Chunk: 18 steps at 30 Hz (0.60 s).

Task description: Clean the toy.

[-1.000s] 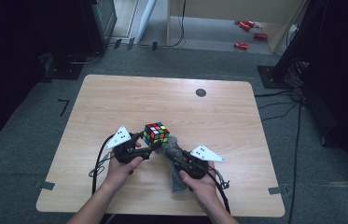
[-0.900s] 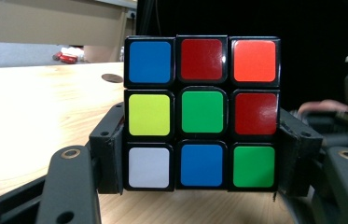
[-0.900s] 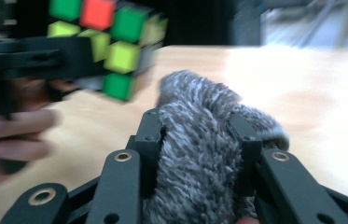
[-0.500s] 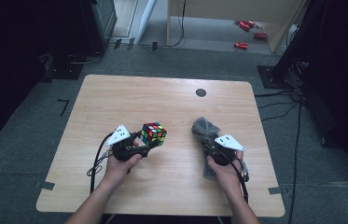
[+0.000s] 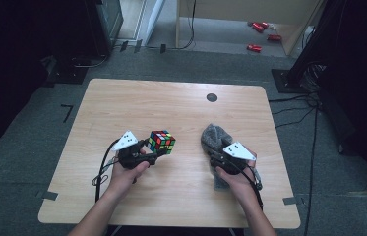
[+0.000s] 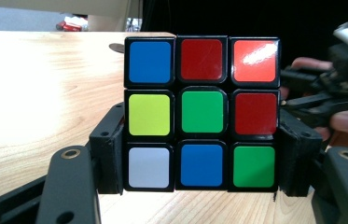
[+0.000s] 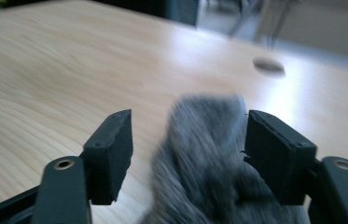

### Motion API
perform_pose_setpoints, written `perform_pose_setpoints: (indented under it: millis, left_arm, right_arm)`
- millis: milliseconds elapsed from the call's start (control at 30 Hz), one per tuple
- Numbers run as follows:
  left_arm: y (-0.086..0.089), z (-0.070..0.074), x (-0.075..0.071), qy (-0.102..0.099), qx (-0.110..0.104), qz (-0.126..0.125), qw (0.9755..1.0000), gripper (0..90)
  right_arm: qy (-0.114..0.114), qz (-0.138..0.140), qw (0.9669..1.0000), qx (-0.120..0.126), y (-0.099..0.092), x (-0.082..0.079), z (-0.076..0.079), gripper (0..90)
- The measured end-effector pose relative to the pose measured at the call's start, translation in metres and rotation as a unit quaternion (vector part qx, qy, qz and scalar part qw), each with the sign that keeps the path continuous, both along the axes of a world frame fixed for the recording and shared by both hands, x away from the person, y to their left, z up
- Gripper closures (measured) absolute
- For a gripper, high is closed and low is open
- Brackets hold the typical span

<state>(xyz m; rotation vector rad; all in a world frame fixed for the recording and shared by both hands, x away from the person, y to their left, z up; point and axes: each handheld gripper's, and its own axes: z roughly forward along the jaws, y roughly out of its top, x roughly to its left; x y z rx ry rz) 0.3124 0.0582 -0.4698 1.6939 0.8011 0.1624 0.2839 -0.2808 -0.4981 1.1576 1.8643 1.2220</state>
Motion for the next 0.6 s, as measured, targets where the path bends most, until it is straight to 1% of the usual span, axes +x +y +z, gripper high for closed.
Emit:
perform_pose_setpoints:
  millis: [67, 100, 167, 200, 267, 300, 333, 367, 433, 467, 500, 567, 600]
  left_arm:
    - [0.001, 0.0, 0.0, 0.004, -0.002, 0.0, 1.0, 34.8]
    - [0.001, 0.0, 0.001, 0.005, -0.003, 0.0, 1.0, 34.7]
    - [0.001, 0.001, 0.001, 0.01, -0.009, -0.003, 0.9999, 34.7]
    - [0.001, 0.002, 0.001, 0.013, -0.009, -0.006, 0.9999, 34.8]
    - [0.0, 0.003, 0.0, 0.014, -0.007, -0.011, 0.9998, 34.8]
    - [-0.001, 0.004, 0.0, 0.017, -0.012, -0.017, 0.9996, 34.8]
    - [-0.001, 0.004, 0.0, 0.021, -0.013, -0.023, 0.9994, 34.8]
    - [-0.002, 0.005, 0.0, 0.024, -0.012, -0.029, 0.9992, 34.8]
    - [-0.004, 0.005, -0.001, 0.029, -0.008, -0.039, 0.9988, 34.8]
    - [-0.004, 0.005, -0.001, 0.033, -0.009, -0.043, 0.9985, 34.8]
    - [-0.004, 0.005, -0.001, 0.039, -0.013, -0.048, 0.998, 34.8]
    - [-0.005, 0.005, -0.001, 0.048, -0.017, -0.056, 0.9971, 34.8]
    - [-0.005, 0.006, -0.001, 0.052, -0.017, -0.06, 0.9967, 34.8]
  right_arm:
    - [-0.034, 0.025, 0.9991, -0.002, 0.005, -0.004, 0.008, 32.0]
    - [-0.046, 0.039, 0.9982, 0.0, 0.007, -0.007, 0.012, 31.9]
    - [-0.072, 0.068, 0.9951, 0.009, 0.015, -0.012, 0.017, 31.5]
    - [-0.078, 0.079, 0.9938, 0.01, 0.017, -0.014, 0.018, 31.5]
    - [-0.099, 0.105, 0.9895, 0.005, 0.026, -0.019, 0.02, 31.1]
    - [-0.112, 0.117, 0.9868, -0.001, 0.03, -0.021, 0.02, 30.8]
    - [-0.124, 0.132, 0.9835, -0.008, 0.036, -0.023, 0.02, 30.3]
    - [-0.132, 0.142, 0.9809, -0.013, 0.039, -0.024, 0.02, 29.7]
    - [-0.143, 0.166, 0.9755, -0.022, 0.048, -0.029, 0.019, 29.3]
    - [-0.15, 0.177, 0.9722, -0.03, 0.052, -0.031, 0.018, 28.9]
    - [-0.155, 0.183, 0.9702, -0.036, 0.055, -0.033, 0.018, 28.7]
    - [-0.167, 0.195, 0.9652, -0.049, 0.06, -0.035, 0.016, 28.2]
    - [-0.169, 0.197, 0.9643, -0.053, 0.062, -0.036, 0.015, 27.3]
